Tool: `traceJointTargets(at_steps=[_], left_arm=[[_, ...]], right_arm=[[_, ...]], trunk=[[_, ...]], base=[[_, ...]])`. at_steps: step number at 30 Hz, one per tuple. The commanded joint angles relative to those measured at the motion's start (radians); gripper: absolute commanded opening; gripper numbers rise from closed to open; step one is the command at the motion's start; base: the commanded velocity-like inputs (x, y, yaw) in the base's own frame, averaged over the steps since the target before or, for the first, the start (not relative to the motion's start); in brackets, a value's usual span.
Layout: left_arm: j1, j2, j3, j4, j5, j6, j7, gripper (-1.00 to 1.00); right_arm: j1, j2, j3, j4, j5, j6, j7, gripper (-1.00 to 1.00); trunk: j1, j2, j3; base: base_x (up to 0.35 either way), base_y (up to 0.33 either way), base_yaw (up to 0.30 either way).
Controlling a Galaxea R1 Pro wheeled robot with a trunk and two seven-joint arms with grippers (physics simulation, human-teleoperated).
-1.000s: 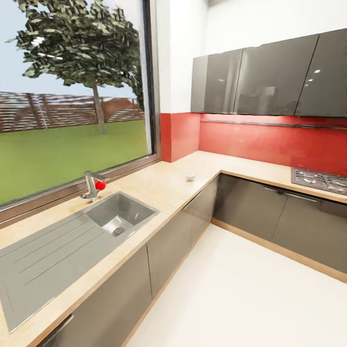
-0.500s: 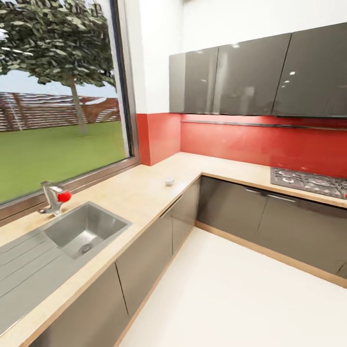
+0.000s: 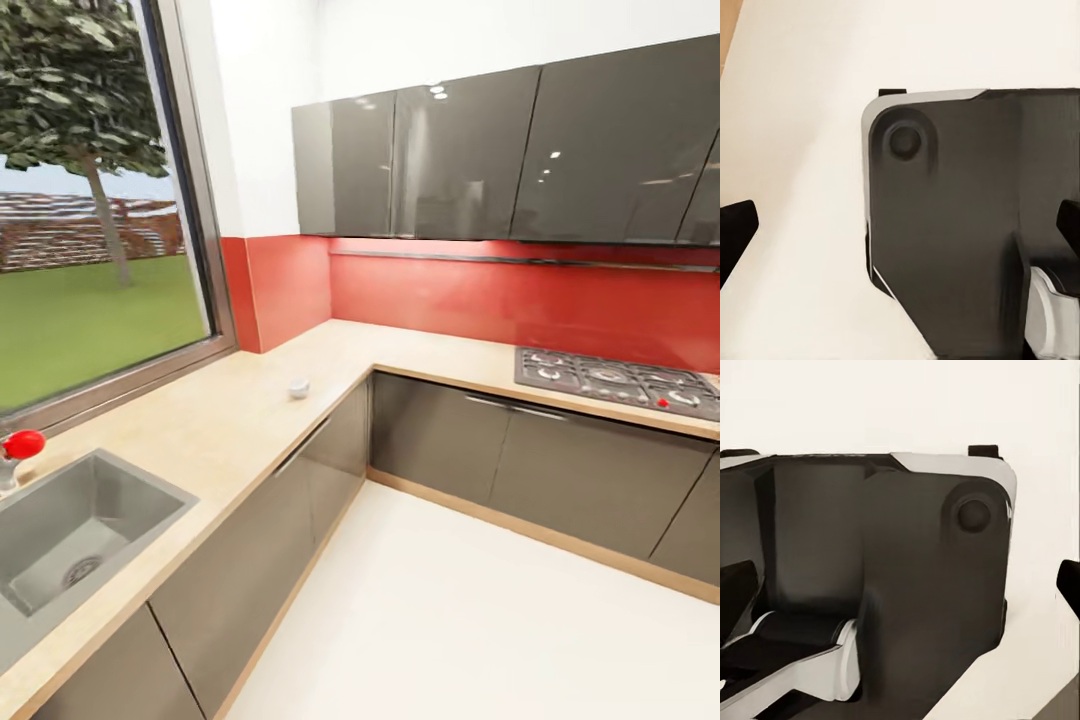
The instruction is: Set up a coffee station on the kitchen countertop: keep the coffee maker on the countertop, move the bottle of coffee from the kitchen shelf to the counter next to the coffee maker, place a paper coffee filter on top of the coffee maker, put the saucer next to the coffee maker with the coffee cup on the saucer, and place the electric kettle next to the coffee maker.
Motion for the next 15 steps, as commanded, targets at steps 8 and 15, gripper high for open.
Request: traceJointTargets(at_steps=[8,15], left_arm=[[0.005,-0.001,0.008,0.001,-0.010,0.000,0.072,1.00],[0.005,-0.003,0.008,-0.001,-0.009,0.003,0.075,1.00]], right_arm=[[0.000,0.000,-0.007,-0.002,0.012,-0.074,0.006,1.00],[0.000,-0.002,-0.011,-0.002,0.011,-0.113,0.006,1.00]], trunk=[[0.001,-0.002,-0.002],[0.001,-0.002,-0.002]], base=[[0.275,-0.224,-0.004],[0.275,-0.224,0.000]])
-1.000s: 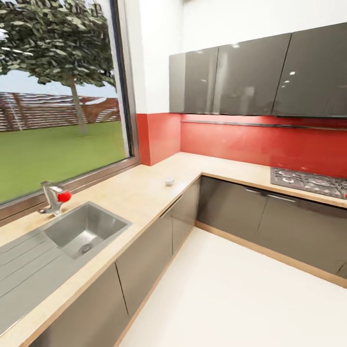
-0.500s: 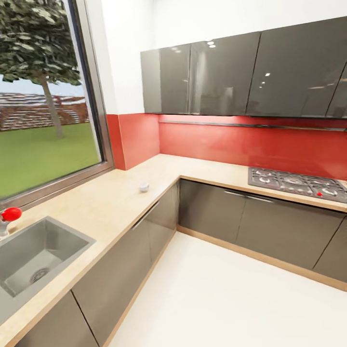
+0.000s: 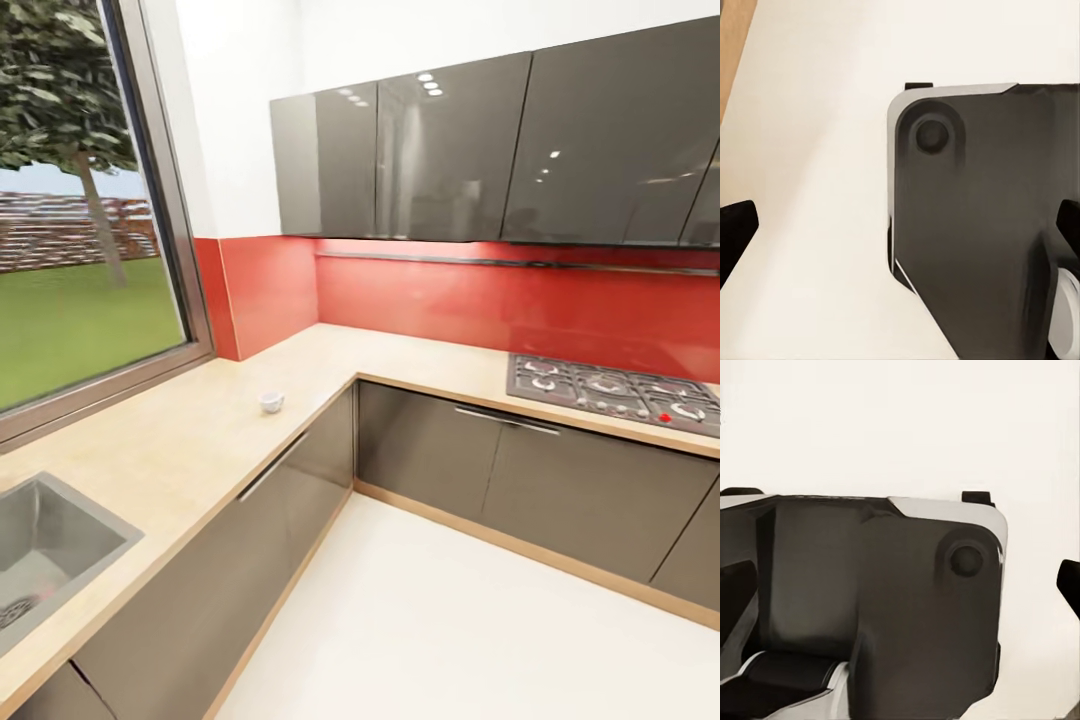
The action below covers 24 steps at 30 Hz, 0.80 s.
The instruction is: Set up a coffee station on the kitchen countertop: keep the coffee maker on the countertop, move the bottle of coffee from the kitchen shelf to the counter next to the coffee maker, place a paper coffee filter on top of the coffee maker, put the saucer next to the coffee maker with the coffee cup on the saucer, and place the electric kettle next to the coffee maker.
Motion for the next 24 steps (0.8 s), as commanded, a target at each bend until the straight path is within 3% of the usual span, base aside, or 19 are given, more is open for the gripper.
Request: traceJointTargets(at_steps=[1,3,24], left_arm=[[-0.001,0.000,0.009,0.001,-0.010,-0.004,0.001,1.00],[-0.001,0.000,0.008,0.001,-0.009,-0.005,0.001,1.00],[-0.001,0.003,0.008,0.002,-0.009,-0.009,0.002,1.00]], right_arm=[[0.000,0.001,-0.009,-0.002,0.010,-0.011,0.006,1.00],[0.000,0.001,-0.008,0.001,0.010,-0.042,0.006,1.00],[0.000,0.006,-0.007,0.005,0.009,-0.056,0.006,1.00]], trunk=[[0.001,-0.002,-0.002],[0.001,-0.002,-0.002],[0.001,-0.002,-0.002]], base=[[0.275,-0.224,0.000],[0.275,-0.224,0.000],[0.275,-0.224,0.000]])
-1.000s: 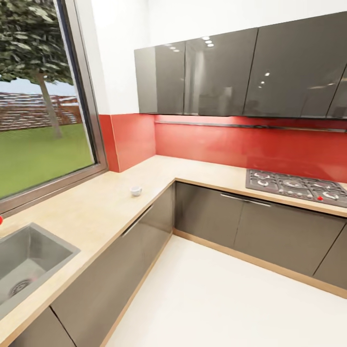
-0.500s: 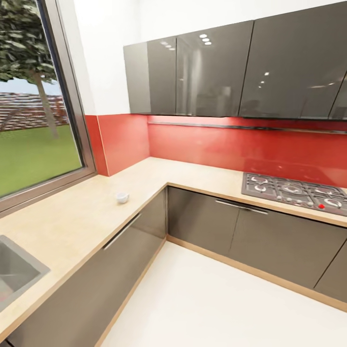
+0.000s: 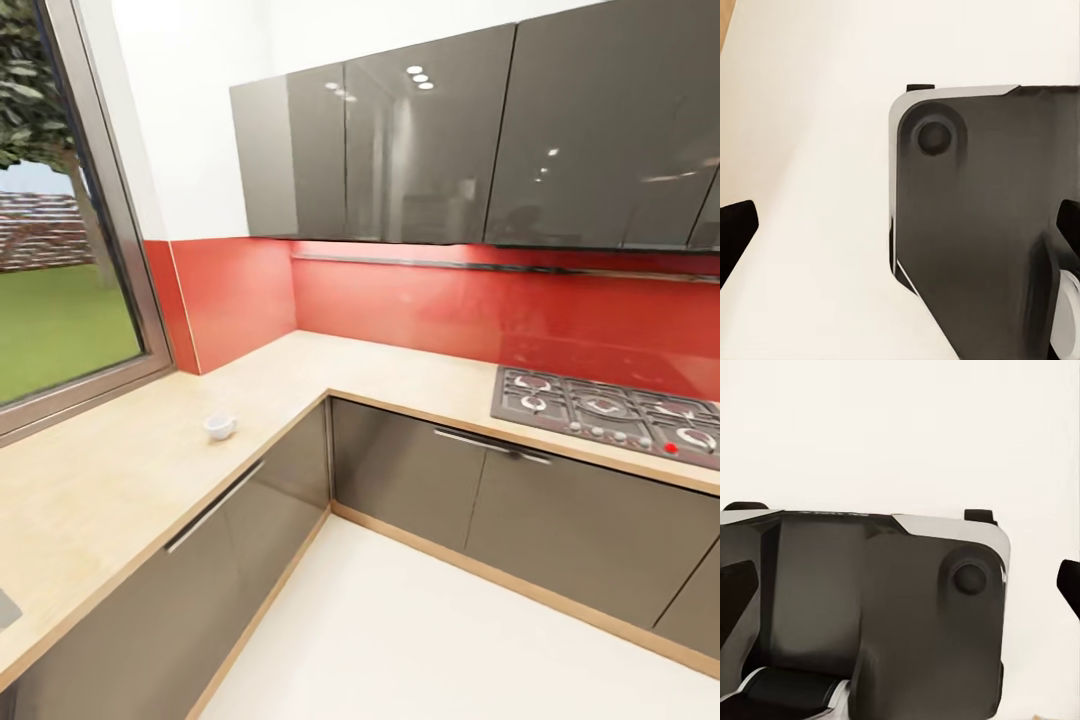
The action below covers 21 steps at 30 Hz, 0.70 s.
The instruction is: Set up a coffee station on the kitchen countertop: keep the coffee maker on the countertop, move the bottle of coffee from the kitchen shelf to the counter next to the coffee maker, place a paper coffee filter on top of the coffee maker, put the saucer next to the coffee maker with the coffee cup on the saucer, and place the electric kettle next to the coffee maker.
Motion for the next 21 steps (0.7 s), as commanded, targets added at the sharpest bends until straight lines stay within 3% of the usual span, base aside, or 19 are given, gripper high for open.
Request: traceJointTargets(at_steps=[1,16,21], left_arm=[[-0.001,0.000,0.008,0.001,-0.010,-0.005,0.001,1.00],[-0.001,0.000,0.008,0.001,-0.010,-0.007,0.001,1.00],[-0.001,0.000,0.009,0.000,-0.009,-0.007,0.002,1.00]], right_arm=[[-0.001,0.000,-0.009,0.000,0.011,0.000,0.005,1.00],[-0.001,0.000,-0.009,0.000,0.011,0.000,0.005,1.00],[-0.001,0.000,-0.009,0.000,0.011,0.000,0.005,1.00]], trunk=[[0.001,-0.002,-0.002],[0.001,-0.002,-0.002],[0.001,-0.002,-0.003]], base=[[0.275,-0.224,0.000],[0.267,-0.229,0.002],[0.152,-0.281,0.196]])
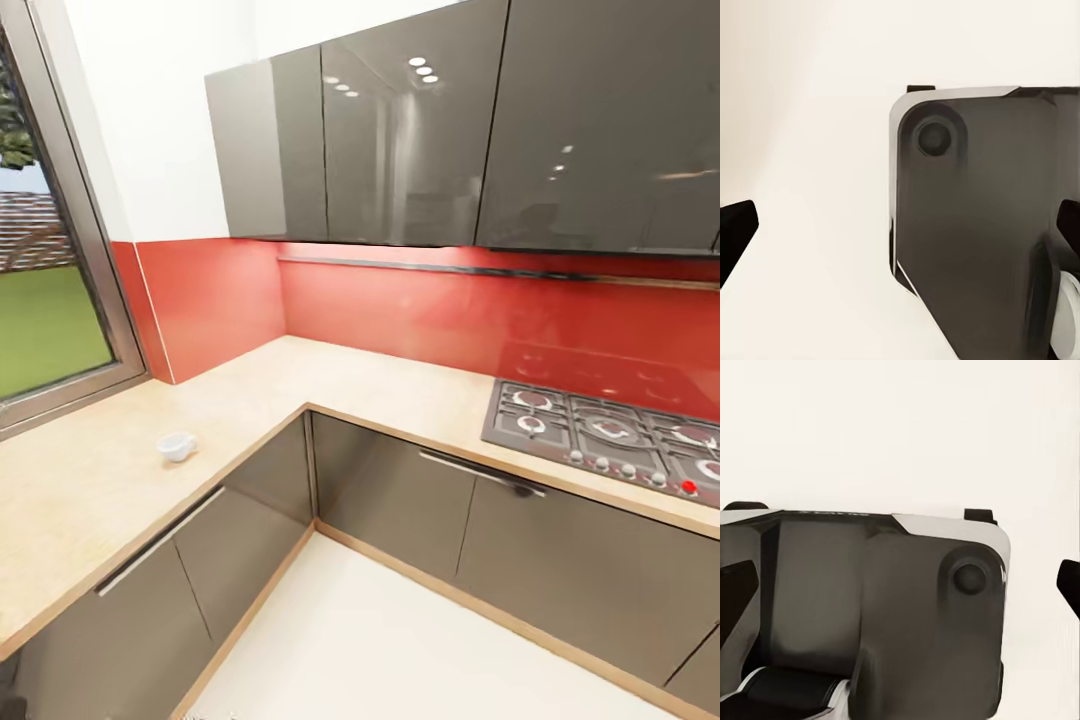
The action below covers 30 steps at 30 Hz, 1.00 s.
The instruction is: Set up a coffee station on the kitchen countertop: keep the coffee maker on the countertop, move the bottle of coffee from the kitchen shelf to the counter next to the coffee maker, place a paper coffee filter on top of the coffee maker, put the saucer next to the coffee maker with the coffee cup on the saucer, and place the electric kettle next to the coffee maker.
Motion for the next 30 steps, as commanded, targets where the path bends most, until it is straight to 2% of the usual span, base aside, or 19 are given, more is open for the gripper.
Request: traceJointTargets(at_steps=[1,11,13,17,19,30], left_arm=[[-0.001,0.000,0.008,0.001,-0.010,-0.004,0.002,1.00],[-0.001,0.001,0.011,0.000,-0.004,-0.005,0.003,1.00],[-0.001,0.002,0.012,-0.001,0.015,-0.006,0.003,1.00],[-0.001,0.002,0.011,-0.001,0.081,-0.008,0.002,1.00],[-0.001,0.002,0.011,-0.001,0.093,-0.008,0.001,1.00],[-0.001,0.002,0.009,-0.001,0.106,-0.009,0.001,1.00]], right_arm=[[0.000,0.000,-0.009,-0.001,0.011,0.000,0.005,1.00],[0.000,0.000,-0.008,-0.001,0.011,0.000,0.005,1.00],[0.000,0.000,-0.009,-0.001,0.011,0.000,0.005,1.00],[0.000,0.000,-0.009,-0.001,0.011,0.000,0.005,1.00],[0.000,0.000,-0.009,-0.001,0.011,0.000,0.005,1.00],[0.000,0.000,-0.009,-0.001,0.011,0.000,0.005,1.00]], trunk=[[0.001,-0.002,-0.003],[0.001,-0.002,-0.009],[0.001,-0.002,-0.010],[0.001,-0.002,-0.012],[0.001,-0.002,-0.014],[0.001,-0.002,-0.021]], base=[[0.053,-0.302,0.251],[0.010,-0.311,0.264],[0.000,-0.314,0.267],[0.000,-0.313,0.267],[0.000,-0.307,0.267],[0.000,-0.306,0.267]])
